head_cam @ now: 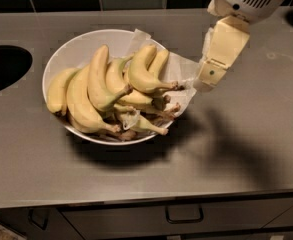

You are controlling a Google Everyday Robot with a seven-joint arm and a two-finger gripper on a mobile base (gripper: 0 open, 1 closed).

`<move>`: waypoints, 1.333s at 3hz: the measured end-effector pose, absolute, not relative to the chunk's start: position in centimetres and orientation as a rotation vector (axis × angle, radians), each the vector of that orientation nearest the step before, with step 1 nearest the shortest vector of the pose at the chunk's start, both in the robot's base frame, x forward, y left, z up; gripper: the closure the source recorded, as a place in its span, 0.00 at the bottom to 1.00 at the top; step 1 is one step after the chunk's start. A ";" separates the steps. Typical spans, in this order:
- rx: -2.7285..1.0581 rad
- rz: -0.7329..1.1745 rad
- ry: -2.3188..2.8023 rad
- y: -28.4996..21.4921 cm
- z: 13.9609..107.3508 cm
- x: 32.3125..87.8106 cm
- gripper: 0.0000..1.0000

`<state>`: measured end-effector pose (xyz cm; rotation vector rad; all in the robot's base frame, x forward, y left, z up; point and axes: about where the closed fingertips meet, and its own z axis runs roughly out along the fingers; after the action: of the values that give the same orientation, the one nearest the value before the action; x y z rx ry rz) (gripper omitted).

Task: Pick banana from white bowl

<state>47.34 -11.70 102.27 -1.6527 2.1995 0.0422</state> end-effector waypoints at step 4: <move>-1.431 0.050 2.409 -7.8 102.5 53.0 0.00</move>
Offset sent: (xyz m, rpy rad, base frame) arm 0.0119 0.0061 -0.0027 0.0459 0.0242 -0.0197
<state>53.01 -7.78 102.54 -1.4307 2.4091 0.0499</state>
